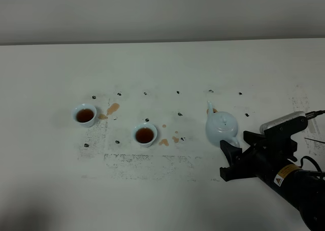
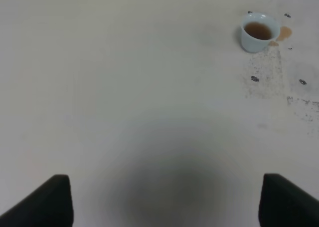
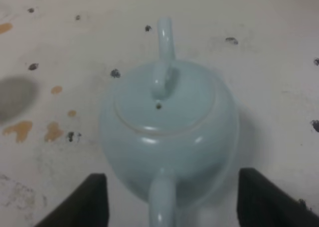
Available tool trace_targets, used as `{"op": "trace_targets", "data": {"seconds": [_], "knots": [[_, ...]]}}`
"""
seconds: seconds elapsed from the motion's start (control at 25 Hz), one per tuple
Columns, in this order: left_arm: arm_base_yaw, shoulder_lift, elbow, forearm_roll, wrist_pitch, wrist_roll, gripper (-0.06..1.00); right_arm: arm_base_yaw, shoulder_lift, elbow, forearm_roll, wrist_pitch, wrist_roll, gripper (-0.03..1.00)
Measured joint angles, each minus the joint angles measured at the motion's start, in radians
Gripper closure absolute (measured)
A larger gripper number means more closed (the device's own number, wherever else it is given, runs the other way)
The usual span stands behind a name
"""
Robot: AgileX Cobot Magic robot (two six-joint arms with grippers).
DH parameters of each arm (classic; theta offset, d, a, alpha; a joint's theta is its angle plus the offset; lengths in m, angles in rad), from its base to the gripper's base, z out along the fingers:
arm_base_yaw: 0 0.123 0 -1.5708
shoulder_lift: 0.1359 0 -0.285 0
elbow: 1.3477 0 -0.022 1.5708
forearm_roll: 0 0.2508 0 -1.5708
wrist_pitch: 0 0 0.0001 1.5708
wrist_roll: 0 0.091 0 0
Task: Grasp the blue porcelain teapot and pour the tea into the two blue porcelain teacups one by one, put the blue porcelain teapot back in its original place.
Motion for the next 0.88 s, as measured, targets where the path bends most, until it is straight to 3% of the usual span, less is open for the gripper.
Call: {"op": "trace_targets", "data": {"seconds": [0.4, 0.88], "knots": [[0.000, 0.000, 0.000, 0.000, 0.000, 0.000, 0.22, 0.000, -0.002, 0.091, 0.015, -0.120, 0.001, 0.38], [0.000, 0.000, 0.000, 0.000, 0.000, 0.000, 0.22, 0.000, -0.003, 0.148, 0.045, -0.128, 0.003, 0.38]]}}
